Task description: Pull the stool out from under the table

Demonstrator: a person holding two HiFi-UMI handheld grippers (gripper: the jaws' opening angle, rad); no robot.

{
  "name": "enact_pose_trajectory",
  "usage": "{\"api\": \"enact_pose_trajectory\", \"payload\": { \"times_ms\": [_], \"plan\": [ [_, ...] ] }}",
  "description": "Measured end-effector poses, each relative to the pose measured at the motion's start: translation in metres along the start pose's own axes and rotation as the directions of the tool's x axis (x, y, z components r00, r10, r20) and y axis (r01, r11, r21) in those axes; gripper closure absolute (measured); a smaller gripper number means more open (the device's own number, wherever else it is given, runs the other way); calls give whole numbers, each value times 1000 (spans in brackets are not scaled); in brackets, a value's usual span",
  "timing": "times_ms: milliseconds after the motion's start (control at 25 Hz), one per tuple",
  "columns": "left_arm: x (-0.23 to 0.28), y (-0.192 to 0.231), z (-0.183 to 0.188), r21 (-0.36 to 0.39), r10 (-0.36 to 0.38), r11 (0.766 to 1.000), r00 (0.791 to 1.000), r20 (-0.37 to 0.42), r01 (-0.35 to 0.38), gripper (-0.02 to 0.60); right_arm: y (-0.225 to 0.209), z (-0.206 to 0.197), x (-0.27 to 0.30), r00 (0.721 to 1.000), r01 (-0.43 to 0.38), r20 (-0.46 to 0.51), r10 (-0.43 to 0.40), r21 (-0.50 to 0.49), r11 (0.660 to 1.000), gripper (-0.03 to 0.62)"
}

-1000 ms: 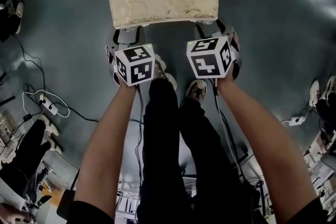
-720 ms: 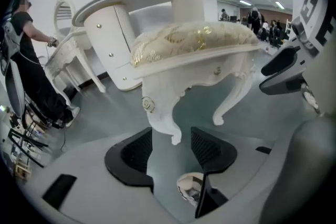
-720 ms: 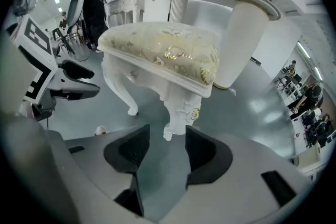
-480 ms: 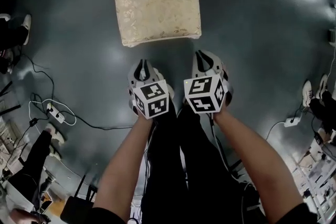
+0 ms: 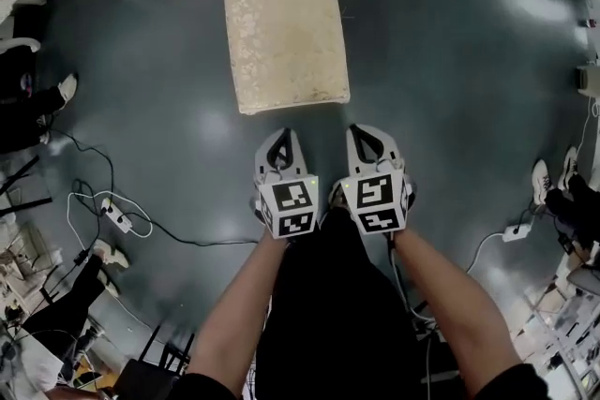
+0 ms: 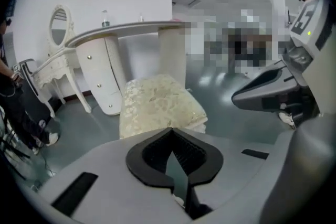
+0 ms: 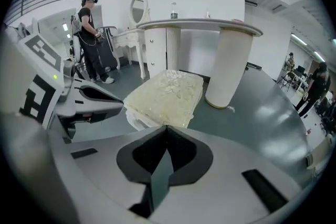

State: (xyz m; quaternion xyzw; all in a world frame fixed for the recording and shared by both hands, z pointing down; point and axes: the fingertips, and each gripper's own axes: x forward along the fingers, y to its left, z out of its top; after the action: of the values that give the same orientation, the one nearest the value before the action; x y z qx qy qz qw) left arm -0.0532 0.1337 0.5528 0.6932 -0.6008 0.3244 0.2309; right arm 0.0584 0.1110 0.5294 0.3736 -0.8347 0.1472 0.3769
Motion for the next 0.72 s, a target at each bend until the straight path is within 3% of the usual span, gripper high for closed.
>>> {"api": "enact_pose_trajectory", "payload": {
  "times_ms": [120,400,720],
  "plan": [
    [-26,-12,19,7,-22,1000,1000,15,22,575,4,25,-26,998,-20,55,19,17,1000,588],
    [-100,-12,87,-114,-12,993,994,113,25,575,10,79,-89,987,-84,140,79,27,996,588],
    [-177,-6,167,-38,-5,999,967,254,15,575,-3,149,-173,966,-103,249,75,99,990,588]
  ]
}}
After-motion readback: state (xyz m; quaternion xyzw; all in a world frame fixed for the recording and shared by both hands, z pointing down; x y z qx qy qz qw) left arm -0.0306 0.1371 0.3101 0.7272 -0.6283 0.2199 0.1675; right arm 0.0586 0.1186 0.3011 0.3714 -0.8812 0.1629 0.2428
